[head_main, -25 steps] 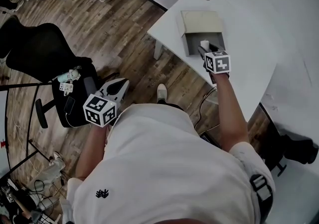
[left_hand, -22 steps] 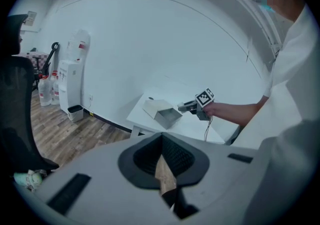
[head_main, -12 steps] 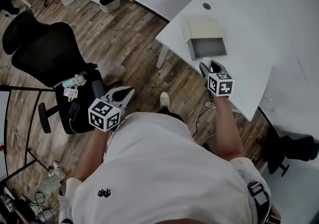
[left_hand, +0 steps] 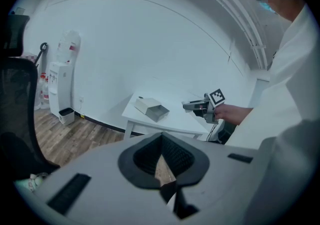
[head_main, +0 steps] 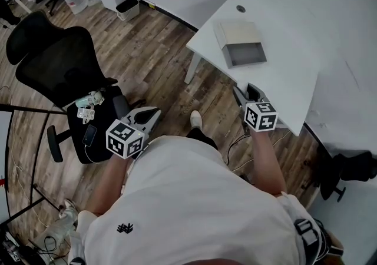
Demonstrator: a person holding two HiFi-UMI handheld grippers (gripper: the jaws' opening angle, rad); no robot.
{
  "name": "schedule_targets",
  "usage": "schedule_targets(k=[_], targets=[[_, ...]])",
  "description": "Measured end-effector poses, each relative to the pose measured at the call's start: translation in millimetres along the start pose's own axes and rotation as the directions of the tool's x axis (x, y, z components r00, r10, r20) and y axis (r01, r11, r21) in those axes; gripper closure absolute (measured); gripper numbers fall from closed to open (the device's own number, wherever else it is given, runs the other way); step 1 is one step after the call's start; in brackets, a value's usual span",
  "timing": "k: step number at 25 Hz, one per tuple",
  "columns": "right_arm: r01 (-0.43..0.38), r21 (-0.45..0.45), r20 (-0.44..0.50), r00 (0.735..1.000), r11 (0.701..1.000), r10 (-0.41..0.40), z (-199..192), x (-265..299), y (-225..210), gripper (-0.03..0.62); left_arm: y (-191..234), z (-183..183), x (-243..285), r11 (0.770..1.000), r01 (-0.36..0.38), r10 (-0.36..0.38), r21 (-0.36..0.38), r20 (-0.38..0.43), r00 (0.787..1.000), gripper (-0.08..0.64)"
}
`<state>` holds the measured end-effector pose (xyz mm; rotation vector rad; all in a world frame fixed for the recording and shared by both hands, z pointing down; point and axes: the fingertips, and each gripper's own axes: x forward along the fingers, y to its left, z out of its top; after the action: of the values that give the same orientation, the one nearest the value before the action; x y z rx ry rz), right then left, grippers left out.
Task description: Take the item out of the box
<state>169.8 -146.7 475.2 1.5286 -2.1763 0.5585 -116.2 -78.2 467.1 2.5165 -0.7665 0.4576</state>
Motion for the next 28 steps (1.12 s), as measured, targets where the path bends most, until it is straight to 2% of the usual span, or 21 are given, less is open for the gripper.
schedule_targets(k=[4,12,28], targets=[[-0.022,0.01,0.044,0.999,1.0,0.021,1,-22,29,0.403,-6,-7,-7,1.0,0.021,-0.021,0.006,-0.004,1.0,0.554],[-0.036,0.013,0.058,0.998,0.999,0.035,-10,-48,65,0.405,-17,-17,-15,0.998,0.063,-0.063,0.024,-0.009,0.998,0.554],[-0.024,-0.001,0.077,0.997,1.0,0.024,-15,-74,80,0.405,-27,-25,-21,0.997,0.07,-0.07,0.024,0.01,0.997,0.554]])
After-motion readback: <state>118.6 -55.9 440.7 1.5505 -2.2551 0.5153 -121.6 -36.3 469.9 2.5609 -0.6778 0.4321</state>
